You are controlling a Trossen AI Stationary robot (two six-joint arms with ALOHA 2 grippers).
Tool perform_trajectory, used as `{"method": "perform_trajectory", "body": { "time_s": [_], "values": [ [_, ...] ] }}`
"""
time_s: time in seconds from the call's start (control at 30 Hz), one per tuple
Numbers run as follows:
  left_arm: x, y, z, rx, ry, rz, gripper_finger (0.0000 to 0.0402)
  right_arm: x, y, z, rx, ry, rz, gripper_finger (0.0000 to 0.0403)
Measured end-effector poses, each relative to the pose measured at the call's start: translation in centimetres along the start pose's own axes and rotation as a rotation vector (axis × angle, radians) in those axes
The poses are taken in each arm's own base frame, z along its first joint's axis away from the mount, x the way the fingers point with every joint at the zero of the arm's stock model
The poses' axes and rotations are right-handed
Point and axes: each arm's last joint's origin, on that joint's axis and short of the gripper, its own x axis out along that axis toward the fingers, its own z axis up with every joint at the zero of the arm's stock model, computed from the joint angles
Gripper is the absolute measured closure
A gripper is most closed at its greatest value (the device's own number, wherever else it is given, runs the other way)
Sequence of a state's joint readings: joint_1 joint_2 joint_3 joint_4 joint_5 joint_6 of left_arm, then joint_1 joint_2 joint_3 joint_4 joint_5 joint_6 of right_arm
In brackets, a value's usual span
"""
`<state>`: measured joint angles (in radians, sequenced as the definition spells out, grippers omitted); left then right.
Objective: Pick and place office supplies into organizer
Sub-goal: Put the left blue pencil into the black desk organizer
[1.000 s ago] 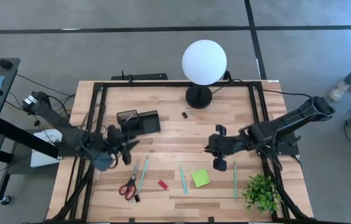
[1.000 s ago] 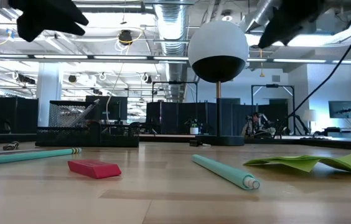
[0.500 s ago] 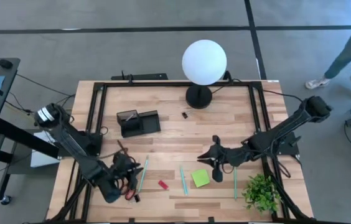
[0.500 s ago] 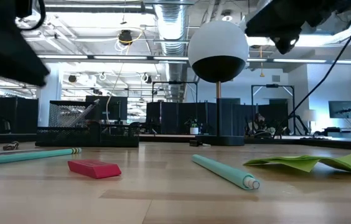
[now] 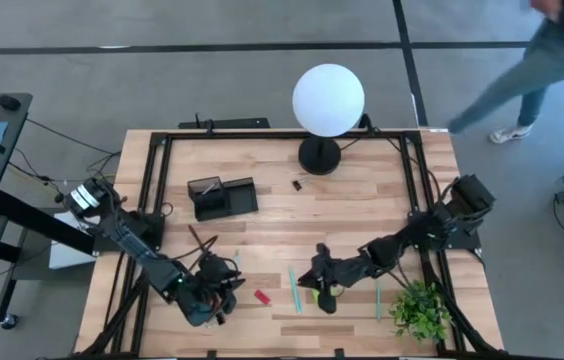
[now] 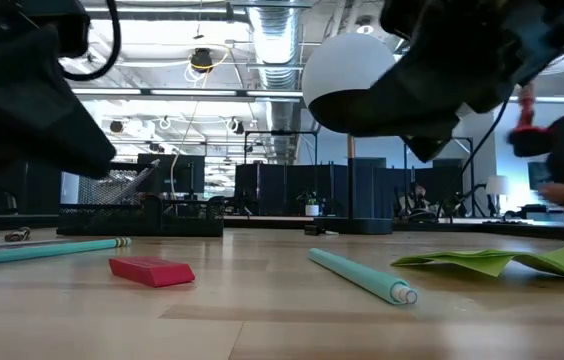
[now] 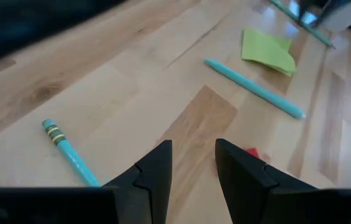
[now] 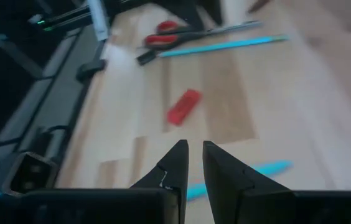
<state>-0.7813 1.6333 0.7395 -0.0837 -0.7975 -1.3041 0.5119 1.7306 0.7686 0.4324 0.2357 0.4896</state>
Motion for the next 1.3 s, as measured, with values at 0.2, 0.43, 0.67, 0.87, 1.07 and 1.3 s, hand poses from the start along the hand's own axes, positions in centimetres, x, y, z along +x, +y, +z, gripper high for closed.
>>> {"method": "perform_trajectory", "body": {
  "time_s": [0.2,0.43,0.67,0.87,1.07,1.3],
  "values": [
    [0.8,0.8,0.5,0.024,0.078,0.051,0.0285,0.6,-0.1,1.1,-0.005,0.007,0.007,0.036],
    [1.3,2.7,0.9,0.039,0.117,0.207,0.0285,0.5,-1.0,1.9,-0.015,-0.015,-0.017,0.036],
    [2.0,3.2,1.2,-0.012,0.106,0.248,0.0285,0.5,-1.0,1.9,-0.026,-0.012,-0.02,0.036],
    [3.4,3.8,0.2,-0.037,0.093,0.309,0.0285,0.5,-1.1,1.7,-0.03,0.003,-0.027,0.036],
    [5.0,4.2,-1.5,-0.127,0.003,0.343,0.0285,0.5,-1.2,1.5,-0.034,0.025,-0.037,0.036],
    [5.9,3.7,-2.6,-0.211,-0.102,0.334,0.0285,0.5,-1.2,1.4,-0.035,0.029,-0.038,0.036]
  ]
}}
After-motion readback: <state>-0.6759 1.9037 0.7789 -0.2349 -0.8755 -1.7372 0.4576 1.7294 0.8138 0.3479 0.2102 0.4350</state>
